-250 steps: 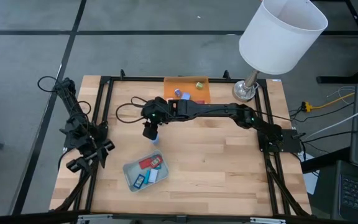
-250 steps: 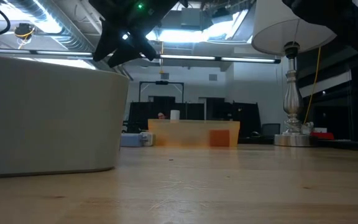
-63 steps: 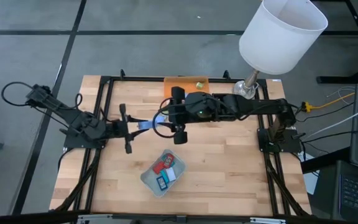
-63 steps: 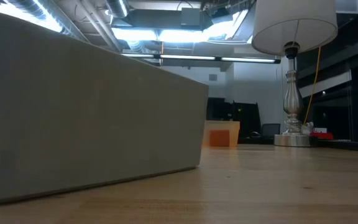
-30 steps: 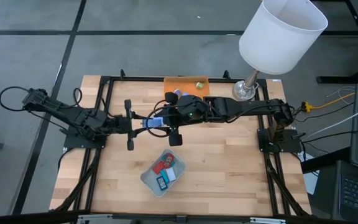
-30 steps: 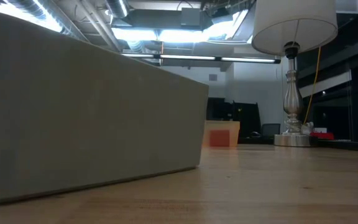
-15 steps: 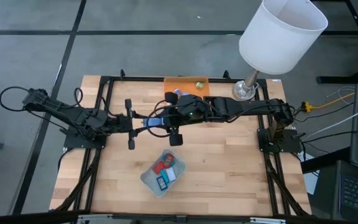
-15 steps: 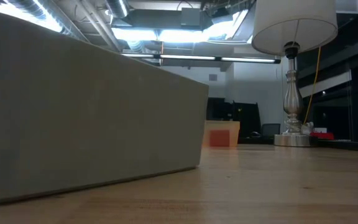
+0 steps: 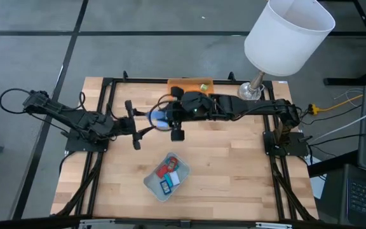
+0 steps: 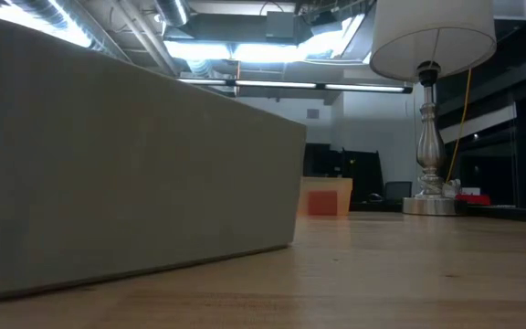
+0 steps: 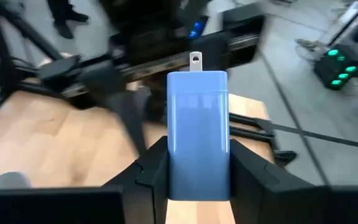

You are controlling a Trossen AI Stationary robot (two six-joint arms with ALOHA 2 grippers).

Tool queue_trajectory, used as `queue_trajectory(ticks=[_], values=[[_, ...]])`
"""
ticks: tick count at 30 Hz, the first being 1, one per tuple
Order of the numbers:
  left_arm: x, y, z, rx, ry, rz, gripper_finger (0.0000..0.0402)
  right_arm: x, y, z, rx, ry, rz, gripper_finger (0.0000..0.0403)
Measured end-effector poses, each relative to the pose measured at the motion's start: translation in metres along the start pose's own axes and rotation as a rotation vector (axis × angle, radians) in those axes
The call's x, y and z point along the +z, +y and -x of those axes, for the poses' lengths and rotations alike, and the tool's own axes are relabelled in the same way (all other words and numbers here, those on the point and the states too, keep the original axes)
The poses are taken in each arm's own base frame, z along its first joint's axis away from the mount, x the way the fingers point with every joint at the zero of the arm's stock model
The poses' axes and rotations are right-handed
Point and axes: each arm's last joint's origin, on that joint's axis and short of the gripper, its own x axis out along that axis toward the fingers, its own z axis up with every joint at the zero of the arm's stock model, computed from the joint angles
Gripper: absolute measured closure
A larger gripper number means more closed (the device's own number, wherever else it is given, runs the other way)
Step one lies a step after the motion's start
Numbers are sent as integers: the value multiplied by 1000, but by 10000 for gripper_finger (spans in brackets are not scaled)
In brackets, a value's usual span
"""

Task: Pick & Place Office items
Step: Put the bottom blue charger adapter into the orange bin

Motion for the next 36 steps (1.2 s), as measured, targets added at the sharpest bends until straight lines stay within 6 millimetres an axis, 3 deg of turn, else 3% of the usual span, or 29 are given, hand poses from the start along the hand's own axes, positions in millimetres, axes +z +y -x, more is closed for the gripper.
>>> queue_trajectory(ticks=[8,14,24,32,36], values=[[-27,4,12,57,228,110,148,-1,-41,30,-123,47,-18,284],[-54,-9,18,57,328,200,145,-19,-74,28,-215,142,-76,284],[-135,-55,13,35,280,404,146,-121,-151,2,-407,360,-271,284],[-171,-66,15,51,156,546,146,-200,-196,2,-447,365,-463,284],[-174,-66,15,52,143,546,146,-218,-203,4,-414,351,-551,284]])
